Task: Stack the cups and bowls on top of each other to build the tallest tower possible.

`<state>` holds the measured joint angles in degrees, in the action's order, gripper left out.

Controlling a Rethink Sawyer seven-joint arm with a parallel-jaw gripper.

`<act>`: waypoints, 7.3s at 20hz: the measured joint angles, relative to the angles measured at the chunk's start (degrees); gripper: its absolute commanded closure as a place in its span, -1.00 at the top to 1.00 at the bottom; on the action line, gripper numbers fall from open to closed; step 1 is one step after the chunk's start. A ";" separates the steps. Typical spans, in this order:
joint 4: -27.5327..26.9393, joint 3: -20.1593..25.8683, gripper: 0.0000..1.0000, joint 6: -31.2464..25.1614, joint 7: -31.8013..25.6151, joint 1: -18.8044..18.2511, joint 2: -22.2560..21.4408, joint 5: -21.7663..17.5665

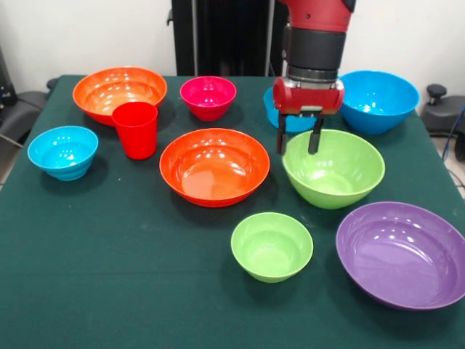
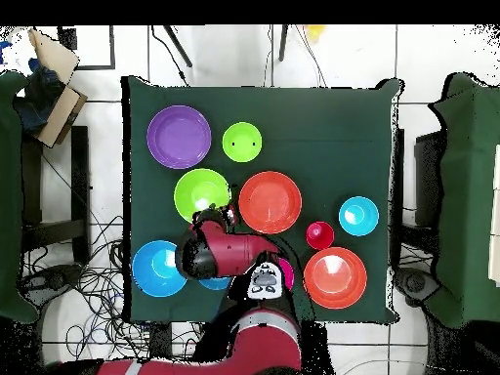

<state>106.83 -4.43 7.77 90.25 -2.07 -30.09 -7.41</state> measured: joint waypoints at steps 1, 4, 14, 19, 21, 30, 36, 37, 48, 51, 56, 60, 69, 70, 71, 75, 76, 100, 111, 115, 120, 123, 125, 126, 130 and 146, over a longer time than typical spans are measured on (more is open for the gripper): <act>0.31 -0.02 1.00 -0.19 0.00 0.04 -0.61 0.00; 1.03 -0.02 1.00 -0.59 0.00 0.04 -2.11 0.00; 0.97 0.12 1.00 -0.49 0.00 -1.09 -0.15 -0.06; 0.12 0.78 1.00 -0.19 0.01 -2.60 2.94 -1.59; -0.17 0.89 1.00 0.00 0.00 -2.81 3.50 -1.99; -1.61 0.79 -1.00 0.36 0.01 -2.91 5.49 -2.65; -1.99 0.70 -1.00 0.29 0.01 -2.76 4.89 -2.67; -2.08 0.68 -1.00 0.29 0.01 -2.73 4.89 -2.68; -2.22 0.68 -1.00 0.27 0.01 -2.72 4.90 -2.68; -2.18 0.87 -1.00 0.10 0.00 -2.88 4.58 -2.69; -0.50 2.70 -1.00 -4.45 0.01 -4.28 -0.29 -2.70; 0.93 4.15 -1.00 -10.14 0.01 -5.55 -5.45 -2.46; 0.67 6.06 -1.00 -29.89 0.00 -7.35 -19.21 1.06; 0.44 6.11 -1.00 -31.15 0.00 -7.34 -19.91 1.30; -0.17 6.23 -1.00 -33.37 0.01 -7.35 -21.00 1.79; -1.91 7.00 -1.00 -36.60 0.01 -7.78 -22.36 2.78; -2.48 7.40 -1.00 -37.16 0.00 -8.06 -22.56 3.12; -13.36 25.40 -1.00 -40.50 0.00 -28.79 -18.75 -0.83; -13.36 31.91 -1.00 -40.85 0.00 -35.33 -18.72 -5.63; -13.37 34.38 -1.00 -40.85 0.00 -37.57 -18.66 -7.35; -13.07 36.78 -1.00 -40.85 0.00 -39.96 -18.54 -9.61; -11.84 38.03 -1.00 -40.83 0.00 -41.56 -18.80 -10.98; -10.19 39.04 -1.00 -40.79 0.00 -43.02 -19.22 -12.12; -8.90 39.72 -1.00 -40.64 0.00 -44.06 -19.43 -12.81; -5.12 41.10 -1.00 -39.45 0.00 -46.65 -19.61 -15.10; 5.16 41.69 1.00 -32.57 0.00 -49.27 -19.84 -24.62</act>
<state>111.99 37.26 -24.80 90.25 -51.34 -49.92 -32.03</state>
